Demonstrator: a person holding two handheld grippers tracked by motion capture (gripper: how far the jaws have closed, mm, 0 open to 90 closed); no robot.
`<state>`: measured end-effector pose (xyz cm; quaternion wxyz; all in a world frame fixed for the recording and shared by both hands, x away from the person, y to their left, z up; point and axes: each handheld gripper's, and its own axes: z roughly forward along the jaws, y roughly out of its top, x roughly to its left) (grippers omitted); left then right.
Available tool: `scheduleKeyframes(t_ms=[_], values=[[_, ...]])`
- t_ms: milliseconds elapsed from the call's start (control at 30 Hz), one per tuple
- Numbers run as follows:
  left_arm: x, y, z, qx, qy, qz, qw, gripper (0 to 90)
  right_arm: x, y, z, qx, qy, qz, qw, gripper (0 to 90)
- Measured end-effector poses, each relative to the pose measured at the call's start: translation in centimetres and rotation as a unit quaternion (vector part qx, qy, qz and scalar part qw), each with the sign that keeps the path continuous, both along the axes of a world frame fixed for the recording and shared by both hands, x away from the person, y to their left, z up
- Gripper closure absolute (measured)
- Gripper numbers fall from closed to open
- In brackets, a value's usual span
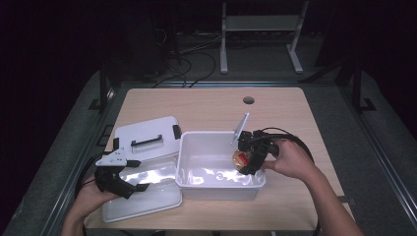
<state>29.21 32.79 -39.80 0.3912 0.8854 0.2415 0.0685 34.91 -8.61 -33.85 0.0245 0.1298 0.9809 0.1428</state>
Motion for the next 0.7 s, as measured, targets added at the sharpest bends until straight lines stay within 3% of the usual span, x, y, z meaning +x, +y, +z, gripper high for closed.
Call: scheduleKeyframes(t_ms=[467, 700], values=[[0.1, 0.2, -0.1, 0.0, 0.003, 0.001, 1.0, 10.5, 0.8, 0.7, -2.2, -0.001, 0.033, -0.009, 0.9994, 19.7], [0.0, 0.3, 0.0, -0.006, 0.0, 0.001, 1.0, 10.4, 1.1, 0.5, -2.5, 0.003, 0.034, -0.018, 0.9992, 19.4]])
